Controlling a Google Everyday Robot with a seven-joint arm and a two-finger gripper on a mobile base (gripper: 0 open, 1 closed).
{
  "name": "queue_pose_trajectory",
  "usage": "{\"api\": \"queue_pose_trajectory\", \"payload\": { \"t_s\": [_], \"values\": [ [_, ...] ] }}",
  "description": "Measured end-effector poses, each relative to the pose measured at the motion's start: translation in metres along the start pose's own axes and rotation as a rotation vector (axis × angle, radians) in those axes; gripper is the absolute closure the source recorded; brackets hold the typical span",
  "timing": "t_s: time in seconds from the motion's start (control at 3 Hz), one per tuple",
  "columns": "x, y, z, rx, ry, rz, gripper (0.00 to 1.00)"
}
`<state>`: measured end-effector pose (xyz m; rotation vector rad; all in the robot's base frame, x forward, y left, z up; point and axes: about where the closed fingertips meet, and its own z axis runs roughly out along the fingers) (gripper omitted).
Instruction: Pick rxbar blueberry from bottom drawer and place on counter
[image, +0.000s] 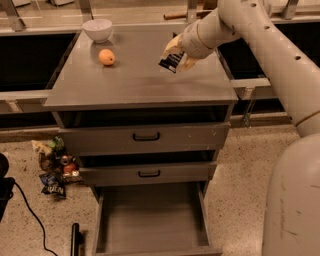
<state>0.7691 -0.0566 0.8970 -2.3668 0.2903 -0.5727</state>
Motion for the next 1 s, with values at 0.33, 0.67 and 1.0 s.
{"api": "queue_pose_trajectory", "payload": {
  "t_s": [0.33, 0.67, 1.0],
  "values": [
    [0.0049, 0.0002, 0.0006, 0.004, 0.0, 0.004, 0.11],
    [0.0092, 0.0016, -0.0013, 0.005, 0.005, 0.008, 0.0],
    [0.0092, 0.0016, -0.0013, 0.005, 0.005, 0.008, 0.0]
  ]
}}
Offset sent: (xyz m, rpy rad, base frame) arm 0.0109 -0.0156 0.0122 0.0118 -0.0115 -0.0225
